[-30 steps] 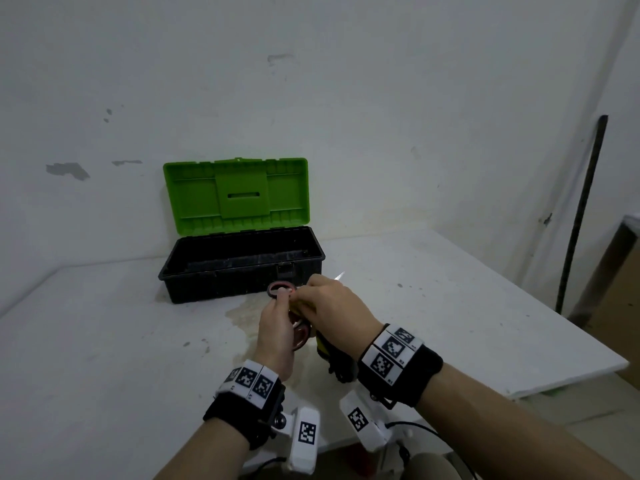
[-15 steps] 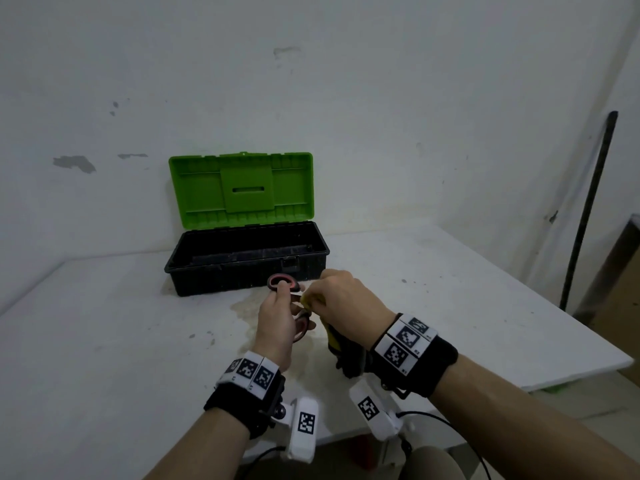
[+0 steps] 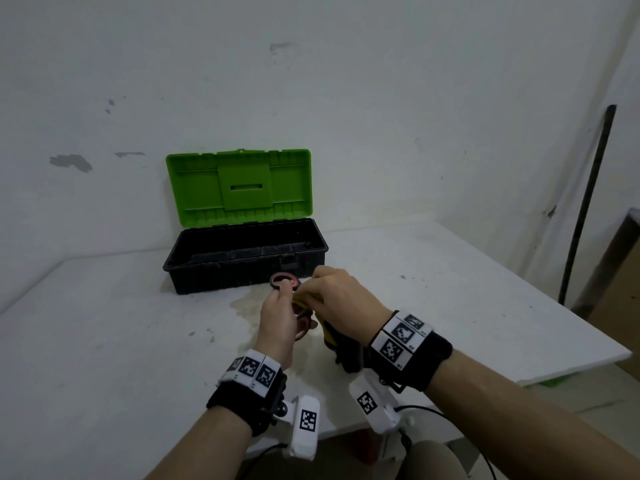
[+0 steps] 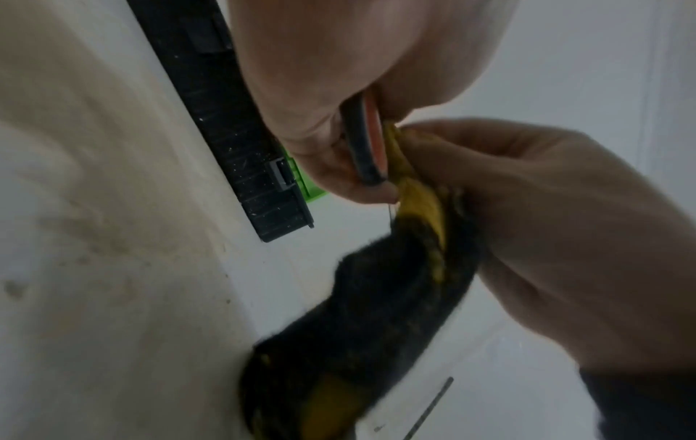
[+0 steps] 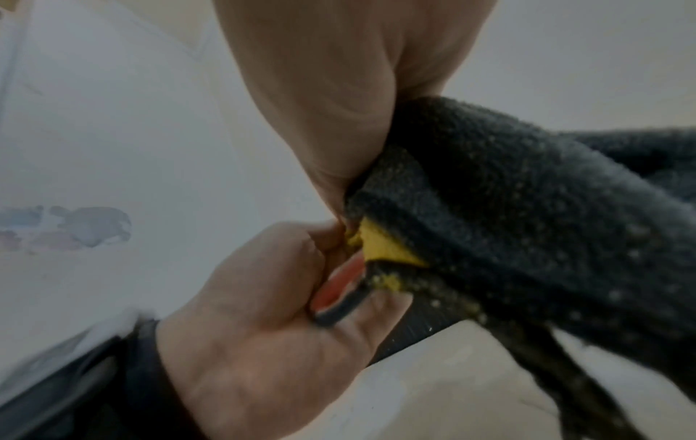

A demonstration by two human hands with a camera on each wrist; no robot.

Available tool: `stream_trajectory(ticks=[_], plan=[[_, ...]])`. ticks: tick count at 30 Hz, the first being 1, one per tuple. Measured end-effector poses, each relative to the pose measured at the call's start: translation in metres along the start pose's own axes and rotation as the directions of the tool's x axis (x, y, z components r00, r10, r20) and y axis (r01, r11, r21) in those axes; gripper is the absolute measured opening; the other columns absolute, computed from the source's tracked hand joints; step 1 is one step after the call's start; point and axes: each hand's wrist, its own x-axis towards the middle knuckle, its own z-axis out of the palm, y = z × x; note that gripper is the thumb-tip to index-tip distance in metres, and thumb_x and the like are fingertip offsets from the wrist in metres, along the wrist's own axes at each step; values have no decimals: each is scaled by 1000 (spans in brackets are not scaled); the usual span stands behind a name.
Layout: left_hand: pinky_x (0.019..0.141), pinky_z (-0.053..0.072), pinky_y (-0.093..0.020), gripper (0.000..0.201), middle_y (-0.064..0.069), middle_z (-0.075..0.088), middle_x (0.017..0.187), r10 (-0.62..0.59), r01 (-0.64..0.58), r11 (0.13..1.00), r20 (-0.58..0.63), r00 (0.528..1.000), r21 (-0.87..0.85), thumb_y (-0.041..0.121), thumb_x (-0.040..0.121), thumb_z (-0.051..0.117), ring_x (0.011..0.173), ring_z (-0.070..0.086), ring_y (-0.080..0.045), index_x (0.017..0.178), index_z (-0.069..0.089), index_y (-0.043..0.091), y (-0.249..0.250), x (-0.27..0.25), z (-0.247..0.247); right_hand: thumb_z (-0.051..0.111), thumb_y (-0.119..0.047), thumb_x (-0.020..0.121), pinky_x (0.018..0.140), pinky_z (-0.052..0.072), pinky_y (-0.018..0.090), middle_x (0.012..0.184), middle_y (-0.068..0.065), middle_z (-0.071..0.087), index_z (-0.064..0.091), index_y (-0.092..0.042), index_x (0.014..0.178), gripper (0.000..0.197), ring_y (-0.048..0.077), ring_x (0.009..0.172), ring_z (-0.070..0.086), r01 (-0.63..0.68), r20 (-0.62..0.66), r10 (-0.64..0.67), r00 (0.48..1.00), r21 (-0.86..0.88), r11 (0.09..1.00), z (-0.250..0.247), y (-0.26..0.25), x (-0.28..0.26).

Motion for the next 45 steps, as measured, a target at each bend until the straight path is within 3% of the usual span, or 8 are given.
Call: stream_trajectory(ticks=[3,8,13,19,26,33,37,45], plan=[[68,60,-41,46,-23,71,100,11,-11,1000,-3,1000,-16,38,107,35,90,71,-35,103,66,4,1,-1,1,52,-23,97,68,51,37,91,3,54,74,-20,96,22,20,73,57,2,-2,-2,1000,13,1000,5,-2,2],[55,57,-33,47,-17,65,88,8,-11,997,-47,999,-74,40,108,34,64,62,-20,109,61,1,6,4,-7,58,-27,96,77,52,37,96,1,62,73,-22,99,17,19,84,60,-29,-57,31,998,48,998,-5,16,-1],[66,59,-34,42,-13,71,100,0,-1,997,-22,1000,-74,39,108,35,85,72,-20,110,62,7,4,2,-2,56,-27,96,78,51,36,97,1,62,71,-21,108,20,19,87,59,-1,-29,2,1000,36,999,6,9,-4],[73,63,-45,45,-21,73,101,-6,3,994,-28,1000,-111,39,108,36,85,75,-31,108,63,3,4,0,-2,56,-22,95,80,51,38,100,4,60,71,-19,105,18,23,92,60,-112,-75,115,991,49,993,5,19,4],[83,60,-52,45,-20,73,103,27,-27,998,4,1000,-49,42,107,35,94,73,-33,107,65,8,5,0,-5,49,-27,99,66,49,38,96,-3,48,67,-27,101,18,23,82,58,107,108,-102,989,-38,994,6,2,-2],[57,57,-36,42,-16,71,99,21,-22,1000,28,999,20,44,108,32,82,71,-30,105,61,13,1,-1,-7,51,-20,99,60,51,40,97,-3,45,66,-26,101,16,22,75,56,87,51,-79,996,-168,982,3,10,2],[54,54,-35,40,-17,72,99,42,-44,997,26,999,62,43,108,32,85,72,-36,99,62,19,1,-4,-5,50,-23,99,57,39,32,93,-6,41,67,-28,103,19,16,74,46,141,104,-127,987,-141,980,11,4,-5],[53,52,-34,40,-18,70,99,35,-35,999,1,999,4,44,107,34,79,68,-33,100,60,15,5,-2,0,52,-22,98,55,48,39,96,-1,49,67,-24,98,15,23,72,54,117,-64,-125,990,-123,985,11,9,-5]])
